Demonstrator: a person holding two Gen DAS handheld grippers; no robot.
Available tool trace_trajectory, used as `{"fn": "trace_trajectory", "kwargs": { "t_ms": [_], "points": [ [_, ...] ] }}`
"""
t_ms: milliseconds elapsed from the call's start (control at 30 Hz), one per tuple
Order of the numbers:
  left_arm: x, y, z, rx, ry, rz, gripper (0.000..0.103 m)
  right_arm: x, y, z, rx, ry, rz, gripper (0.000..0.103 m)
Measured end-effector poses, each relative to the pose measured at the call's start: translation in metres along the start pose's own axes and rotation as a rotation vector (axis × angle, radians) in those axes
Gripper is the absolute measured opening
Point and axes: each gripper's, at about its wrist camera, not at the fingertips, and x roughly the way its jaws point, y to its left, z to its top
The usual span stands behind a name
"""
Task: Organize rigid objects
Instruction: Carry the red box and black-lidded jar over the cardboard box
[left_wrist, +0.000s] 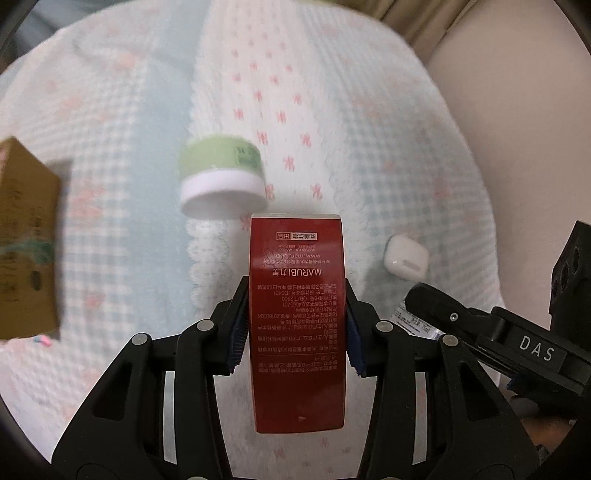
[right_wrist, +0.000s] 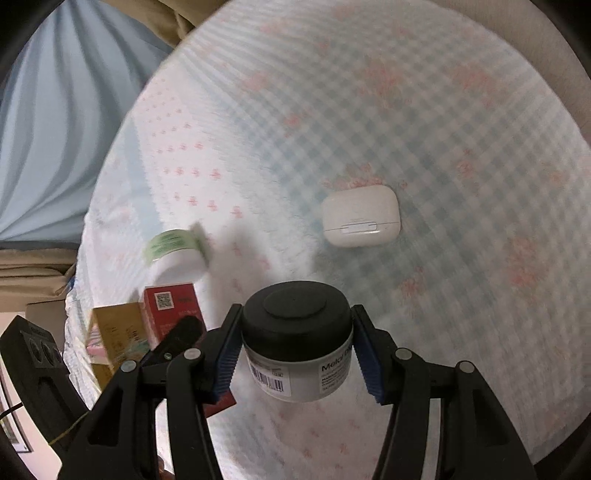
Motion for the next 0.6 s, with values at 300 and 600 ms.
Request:
{"fn": "trace_trajectory", "kwargs": {
  "t_ms": [300, 600],
  "points": [
    [-0.108, 0.002, -0.006, -0.028, -0.138, 0.013, 0.040, -0.083, 0.048, -0.034, -0.111, -0.072, 0.070, 0.053],
    [-0.217, 0.048, -0.024, -0.126, -0.283, 0.051, 0.040, -0.132, 0.121, -0.057, -0.274, -0.087, 0.161, 0.053]
  ]
}}
